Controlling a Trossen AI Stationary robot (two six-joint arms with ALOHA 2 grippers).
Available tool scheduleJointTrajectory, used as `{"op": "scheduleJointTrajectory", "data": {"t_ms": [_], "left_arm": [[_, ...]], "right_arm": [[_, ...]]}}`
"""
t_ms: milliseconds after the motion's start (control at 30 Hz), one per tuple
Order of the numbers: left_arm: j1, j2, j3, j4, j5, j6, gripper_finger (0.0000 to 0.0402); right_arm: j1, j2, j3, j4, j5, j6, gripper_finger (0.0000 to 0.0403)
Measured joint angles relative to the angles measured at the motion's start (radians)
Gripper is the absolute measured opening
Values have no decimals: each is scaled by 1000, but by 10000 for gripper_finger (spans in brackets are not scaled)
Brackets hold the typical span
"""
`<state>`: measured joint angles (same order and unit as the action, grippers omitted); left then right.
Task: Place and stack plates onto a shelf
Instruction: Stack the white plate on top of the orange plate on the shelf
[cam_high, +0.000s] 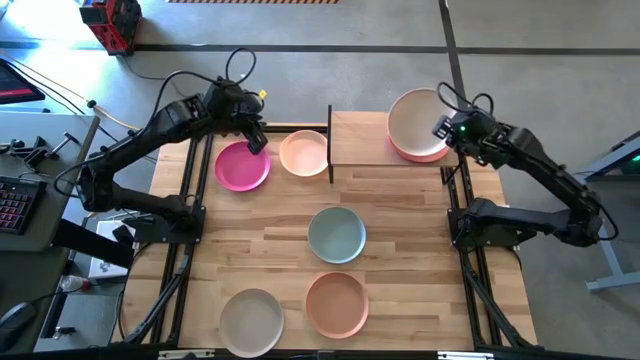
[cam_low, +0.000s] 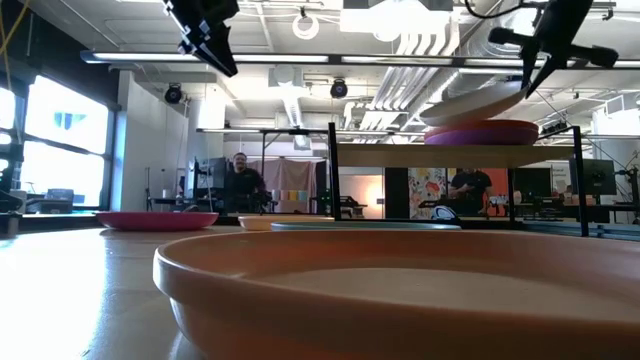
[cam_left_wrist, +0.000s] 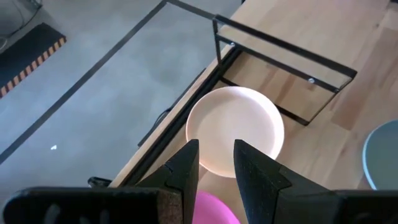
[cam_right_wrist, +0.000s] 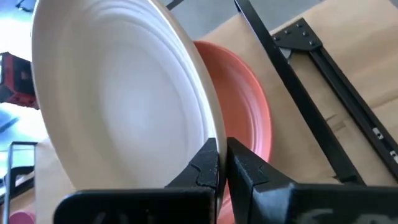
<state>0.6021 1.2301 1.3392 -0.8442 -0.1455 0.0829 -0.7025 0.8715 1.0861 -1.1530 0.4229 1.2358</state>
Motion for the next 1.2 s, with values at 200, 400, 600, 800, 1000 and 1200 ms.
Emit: {"op": "scheduleJointTrajectory", "data": {"t_ms": [200,400,600,800,1000,1200], "left_arm": [[19,0,0,5,0,0,90],[41,0,0,4,0,0,90],[49,0,0,4,0,0,90],[49,0,0,3,0,-2,90],[49,0,0,3,0,-2,90],[49,0,0,3,0,-1,90]], "right_arm": [[0,0,-52,5,8,67,0],[0,0,-71,7,14,111,0],[0,0,-71,7,14,113,0],[0,0,-71,7,15,113,1],[0,0,-71,7,13,111,24],[0,0,-71,7,15,140,85]]}}
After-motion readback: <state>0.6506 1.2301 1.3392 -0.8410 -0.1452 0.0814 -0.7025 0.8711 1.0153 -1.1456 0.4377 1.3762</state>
